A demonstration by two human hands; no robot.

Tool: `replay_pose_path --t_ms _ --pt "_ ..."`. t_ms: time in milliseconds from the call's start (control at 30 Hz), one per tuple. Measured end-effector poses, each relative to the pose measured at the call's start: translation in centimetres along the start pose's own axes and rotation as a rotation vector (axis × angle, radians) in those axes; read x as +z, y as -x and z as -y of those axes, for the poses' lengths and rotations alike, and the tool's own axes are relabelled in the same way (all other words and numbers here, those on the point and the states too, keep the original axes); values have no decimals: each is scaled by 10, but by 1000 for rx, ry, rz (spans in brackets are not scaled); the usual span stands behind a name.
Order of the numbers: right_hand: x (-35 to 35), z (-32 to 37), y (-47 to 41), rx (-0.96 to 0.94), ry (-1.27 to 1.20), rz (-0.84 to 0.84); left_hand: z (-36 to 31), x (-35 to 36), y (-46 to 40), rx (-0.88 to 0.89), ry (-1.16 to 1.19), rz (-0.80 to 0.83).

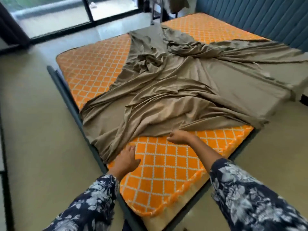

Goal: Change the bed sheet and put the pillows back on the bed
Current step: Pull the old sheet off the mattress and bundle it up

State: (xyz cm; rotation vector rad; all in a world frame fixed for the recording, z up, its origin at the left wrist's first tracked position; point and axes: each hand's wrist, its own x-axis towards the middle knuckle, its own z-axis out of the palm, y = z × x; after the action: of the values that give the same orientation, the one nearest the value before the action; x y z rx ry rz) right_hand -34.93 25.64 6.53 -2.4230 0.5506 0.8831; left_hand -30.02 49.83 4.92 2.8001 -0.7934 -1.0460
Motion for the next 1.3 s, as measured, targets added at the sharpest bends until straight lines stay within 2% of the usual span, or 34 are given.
replay_pose_path --t_ms 100,267,533,733,800,900,967,1000,1100,1200,1233,1300 --pt "8 8 3 -50 69 -7 -4 18 20 -30 -112 36" --pt "16 59 -28 -177 159 -85 18 18 32 -144 -10 -48" --pt "98 163 -107 -380 285 52 126 26 4 -365 198 25" --pt "169 209 -167 -402 325 47 207 43 -22 -463 299 62" --pt "181 217 -175 -359 363 65 226 50 -21 -479 326 67" --pt "165 235 -190 -412 416 3 248 55 -16 -494 364 87" --pt "128 247 -200 -407 194 -100 256 53 -12 -503 374 105" --pt "101 252 -204 -371 25 -225 259 50 -11 -506 371 109" --pt "-15 249 -204 -123 -458 -704 260 34 -10 -508 332 95" --pt "-135 194 -191 192 -805 -1125 244 11 -13 -486 290 45" --pt "-161 169 -184 257 -846 -1185 234 4 -17 -464 280 22" --pt "-185 124 -163 245 -787 -1125 210 -5 -23 -408 262 -21"
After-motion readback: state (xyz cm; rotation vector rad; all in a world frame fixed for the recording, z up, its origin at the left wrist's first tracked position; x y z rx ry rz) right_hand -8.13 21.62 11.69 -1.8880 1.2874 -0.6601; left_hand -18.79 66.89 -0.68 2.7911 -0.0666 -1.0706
